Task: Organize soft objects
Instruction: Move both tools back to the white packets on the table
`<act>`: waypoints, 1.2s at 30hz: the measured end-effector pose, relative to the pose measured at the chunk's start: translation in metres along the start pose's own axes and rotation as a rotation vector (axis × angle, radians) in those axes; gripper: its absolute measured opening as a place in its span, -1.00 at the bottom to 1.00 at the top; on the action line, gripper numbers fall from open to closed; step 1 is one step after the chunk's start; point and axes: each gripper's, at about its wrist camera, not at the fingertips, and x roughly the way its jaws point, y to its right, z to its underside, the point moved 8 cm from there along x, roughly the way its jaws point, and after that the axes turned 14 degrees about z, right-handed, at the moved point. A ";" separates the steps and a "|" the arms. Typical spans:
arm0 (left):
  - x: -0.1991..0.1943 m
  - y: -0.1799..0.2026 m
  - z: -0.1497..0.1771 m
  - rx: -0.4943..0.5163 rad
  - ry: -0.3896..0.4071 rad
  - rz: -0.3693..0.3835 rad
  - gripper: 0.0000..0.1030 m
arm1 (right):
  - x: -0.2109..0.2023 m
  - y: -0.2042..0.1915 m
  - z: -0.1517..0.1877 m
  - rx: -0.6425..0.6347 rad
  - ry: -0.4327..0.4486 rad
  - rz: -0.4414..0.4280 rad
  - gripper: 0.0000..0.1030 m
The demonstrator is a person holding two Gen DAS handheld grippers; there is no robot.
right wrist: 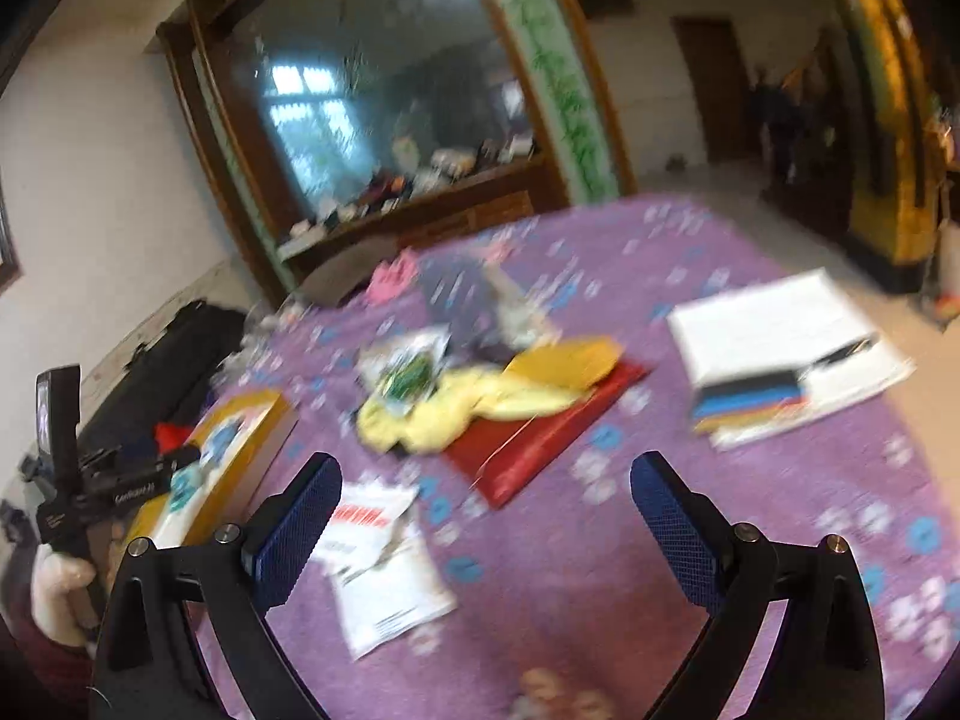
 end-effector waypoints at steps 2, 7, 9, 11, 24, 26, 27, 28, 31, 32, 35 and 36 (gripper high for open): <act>0.009 0.005 0.001 -0.035 -0.026 0.053 0.44 | 0.016 0.008 -0.002 0.035 -0.063 -0.038 0.99; 0.042 0.016 0.011 -0.147 -0.120 0.201 0.44 | 0.065 0.026 0.005 0.096 -0.141 -0.032 0.96; 0.056 0.022 0.019 -0.151 -0.172 0.211 0.44 | 0.078 0.024 0.009 0.089 -0.156 -0.016 0.87; 0.066 0.029 0.024 -0.145 -0.204 0.221 0.43 | 0.086 0.021 0.009 0.087 -0.175 -0.021 0.78; 0.088 0.139 0.023 0.273 -0.147 0.081 0.45 | 0.102 0.009 0.018 0.074 -0.193 -0.048 0.77; 0.087 0.130 0.019 0.344 -0.117 -0.055 0.45 | 0.102 0.009 0.018 0.078 -0.192 -0.044 0.77; 0.087 0.122 0.018 0.355 -0.114 -0.104 0.45 | 0.101 0.010 0.019 0.079 -0.192 -0.045 0.77; 0.089 0.108 0.017 0.361 -0.119 -0.172 0.45 | 0.101 0.011 0.018 0.082 -0.193 -0.044 0.77; 0.090 0.070 0.012 0.311 -0.145 -0.245 0.45 | 0.102 0.009 0.020 0.080 -0.196 -0.043 0.77; 0.086 0.061 0.010 0.273 -0.146 -0.223 0.45 | 0.102 0.009 0.020 0.079 -0.195 -0.043 0.77; 0.067 0.045 0.002 0.136 -0.106 -0.086 0.45 | 0.102 0.009 0.021 0.081 -0.200 -0.043 0.77; 0.061 0.040 0.000 0.082 -0.097 -0.032 0.45 | 0.103 0.009 0.021 0.083 -0.205 -0.043 0.77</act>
